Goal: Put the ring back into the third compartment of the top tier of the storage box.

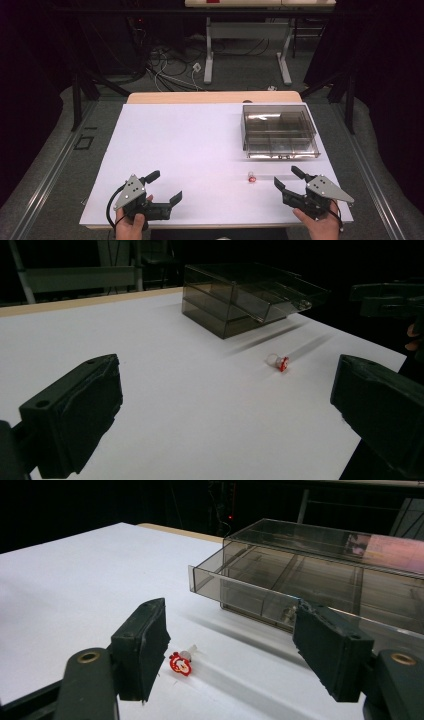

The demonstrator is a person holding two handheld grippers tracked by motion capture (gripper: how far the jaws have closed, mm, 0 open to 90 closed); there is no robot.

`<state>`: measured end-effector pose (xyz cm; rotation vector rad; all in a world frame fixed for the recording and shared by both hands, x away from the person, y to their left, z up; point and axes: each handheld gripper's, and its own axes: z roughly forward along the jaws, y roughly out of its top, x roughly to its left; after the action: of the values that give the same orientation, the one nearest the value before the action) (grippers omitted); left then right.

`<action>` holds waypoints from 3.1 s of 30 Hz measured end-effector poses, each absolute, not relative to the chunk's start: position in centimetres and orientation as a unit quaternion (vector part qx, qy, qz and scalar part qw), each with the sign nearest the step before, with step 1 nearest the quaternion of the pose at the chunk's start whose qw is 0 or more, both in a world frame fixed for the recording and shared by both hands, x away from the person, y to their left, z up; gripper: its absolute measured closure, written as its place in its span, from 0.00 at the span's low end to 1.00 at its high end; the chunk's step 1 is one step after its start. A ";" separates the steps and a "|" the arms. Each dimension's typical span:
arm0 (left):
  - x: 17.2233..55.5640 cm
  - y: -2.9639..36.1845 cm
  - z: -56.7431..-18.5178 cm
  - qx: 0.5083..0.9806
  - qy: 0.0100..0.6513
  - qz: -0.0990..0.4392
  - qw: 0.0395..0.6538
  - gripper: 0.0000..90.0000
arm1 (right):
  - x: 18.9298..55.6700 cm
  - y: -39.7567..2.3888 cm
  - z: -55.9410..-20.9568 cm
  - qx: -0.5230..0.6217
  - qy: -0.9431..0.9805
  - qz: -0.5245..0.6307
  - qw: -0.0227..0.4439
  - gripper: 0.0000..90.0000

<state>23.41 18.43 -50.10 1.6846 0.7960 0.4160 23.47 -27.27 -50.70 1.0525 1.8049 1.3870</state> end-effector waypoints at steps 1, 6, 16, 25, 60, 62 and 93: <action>23.4 18.4 -50.1 0.720 0.340 0.178 0.578 0.00 | 23.5 -27.2 -50.7 0.398 0.684 0.527 0.311 0.33; 23.4 18.4 -50.2 0.721 0.340 0.175 0.578 0.00 | 23.9 -26.7 -50.8 0.387 0.685 0.534 0.309 0.33; 23.7 18.3 -50.3 0.719 0.344 0.171 0.579 0.00 | 24.8 -25.1 -50.9 0.371 0.704 0.529 0.294 0.36; 23.4 18.3 -50.3 0.722 0.341 0.169 0.577 0.00 | 26.0 -24.3 -51.1 0.370 0.717 0.522 0.275 0.36; 22.9 18.4 -50.5 0.729 0.342 0.170 0.568 0.00 | 30.9 -21.2 -53.3 0.396 0.770 0.462 0.193 0.46; 22.9 18.4 -50.5 0.729 0.343 0.170 0.567 0.00 | 30.9 -21.1 -53.5 0.399 0.770 0.459 0.194 0.46; 22.9 18.4 -50.6 0.734 0.342 0.166 0.563 0.01 | 31.7 -20.9 -55.8 0.438 0.786 0.416 0.129 0.49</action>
<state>22.94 18.38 -50.61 1.7279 0.8051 0.3916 31.74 -20.92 -55.76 1.2724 2.2853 1.2102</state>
